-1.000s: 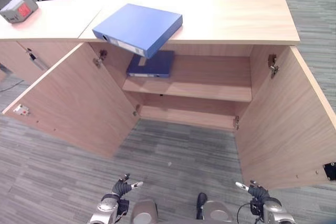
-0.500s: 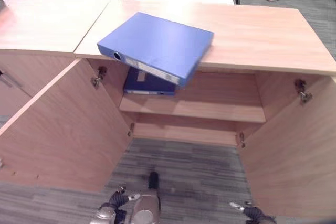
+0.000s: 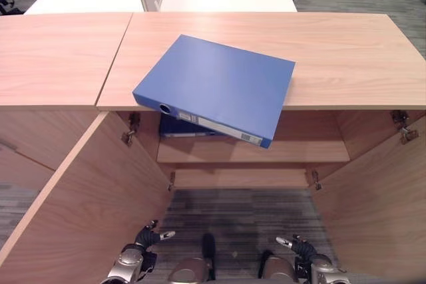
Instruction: Put the empty folder in the office cabinet
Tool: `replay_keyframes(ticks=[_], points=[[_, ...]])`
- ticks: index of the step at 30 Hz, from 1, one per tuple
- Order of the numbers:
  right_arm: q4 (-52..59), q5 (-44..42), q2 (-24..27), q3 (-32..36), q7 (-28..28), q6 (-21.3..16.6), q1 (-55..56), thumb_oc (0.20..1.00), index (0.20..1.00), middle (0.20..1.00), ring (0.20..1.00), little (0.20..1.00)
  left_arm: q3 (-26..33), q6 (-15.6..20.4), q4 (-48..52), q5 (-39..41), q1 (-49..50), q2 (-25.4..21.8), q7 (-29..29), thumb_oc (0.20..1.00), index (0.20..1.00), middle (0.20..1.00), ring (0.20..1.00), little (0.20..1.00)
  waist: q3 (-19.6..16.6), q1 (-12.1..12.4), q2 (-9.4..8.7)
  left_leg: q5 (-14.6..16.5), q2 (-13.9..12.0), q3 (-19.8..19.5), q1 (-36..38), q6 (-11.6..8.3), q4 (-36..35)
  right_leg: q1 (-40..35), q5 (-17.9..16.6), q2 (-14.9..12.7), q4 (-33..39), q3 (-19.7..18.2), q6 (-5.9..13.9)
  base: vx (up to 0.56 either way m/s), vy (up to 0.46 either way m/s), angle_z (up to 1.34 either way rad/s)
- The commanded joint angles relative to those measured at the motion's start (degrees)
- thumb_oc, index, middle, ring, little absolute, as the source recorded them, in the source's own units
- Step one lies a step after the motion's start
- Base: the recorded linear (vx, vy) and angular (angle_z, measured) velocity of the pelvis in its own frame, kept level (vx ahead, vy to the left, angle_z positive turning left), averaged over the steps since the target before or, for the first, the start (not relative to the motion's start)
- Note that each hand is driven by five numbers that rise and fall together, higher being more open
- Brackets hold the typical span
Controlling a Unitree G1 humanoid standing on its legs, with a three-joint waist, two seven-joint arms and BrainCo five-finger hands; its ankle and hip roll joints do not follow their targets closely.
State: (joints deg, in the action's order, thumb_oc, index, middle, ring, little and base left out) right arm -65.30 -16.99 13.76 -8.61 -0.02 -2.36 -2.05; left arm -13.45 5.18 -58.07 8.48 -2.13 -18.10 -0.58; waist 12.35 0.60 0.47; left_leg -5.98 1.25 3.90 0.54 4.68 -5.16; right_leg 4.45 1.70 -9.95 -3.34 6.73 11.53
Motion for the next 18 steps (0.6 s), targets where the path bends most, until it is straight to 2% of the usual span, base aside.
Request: replay_keyframes(ticks=[1,4,9,18], points=[[1.4,-2.2,3.1,0.3,-0.2,-1.3,0.5,1.000,1.000,1.000,1.000,1.000,1.0,1.9,2.6,-0.6,-0.5,-0.7,0.0,1.000,1.000,1.000,1.000,1.000,0.3,0.5,-0.23,6.4,-3.2,-0.6,-1.1,-6.96,5.1,-3.9,0.8,0.5,-1.6,-2.1,-2.10,0.10,-0.053,0.48],[1.8,-1.4,3.3,0.0,0.0,-1.2,1.7,1.000,1.000,1.000,1.000,1.000,1.0,2.1,2.5,-1.0,0.5,0.0,0.2,1.000,1.000,1.000,1.000,1.000,-1.3,0.5,-0.12,6.5,-3.6,-0.4,1.0,-7.65,3.5,-7.8,-0.3,-0.4,2.9,-1.3,-2.09,0.12,-0.070,0.05],[1.9,-0.3,3.8,-0.3,0.3,-1.1,2.2,1.000,1.000,1.000,1.000,1.000,0.4,2.1,3.6,-1.8,1.5,0.5,0.3,1.000,1.000,1.000,1.000,1.000,-2.1,0.4,0.26,6.3,-3.9,-0.5,2.5,-8.38,2.2,-10.3,-0.9,-0.6,6.0,-0.5,-1.93,0.06,-0.038,-0.02],[6.2,1.1,4.6,-1.0,1.4,-1.7,3.5,1.000,1.000,1.000,1.000,1.000,0.0,3.0,21.5,-4.7,3.7,-3.5,0.9,1.000,1.000,1.000,1.000,1.000,-2.5,0.9,0.56,5.6,-5.5,-0.3,3.9,-9.70,0.9,-12.3,-0.2,0.5,7.6,0.3,-2.04,0.01,-0.061,-0.02]])
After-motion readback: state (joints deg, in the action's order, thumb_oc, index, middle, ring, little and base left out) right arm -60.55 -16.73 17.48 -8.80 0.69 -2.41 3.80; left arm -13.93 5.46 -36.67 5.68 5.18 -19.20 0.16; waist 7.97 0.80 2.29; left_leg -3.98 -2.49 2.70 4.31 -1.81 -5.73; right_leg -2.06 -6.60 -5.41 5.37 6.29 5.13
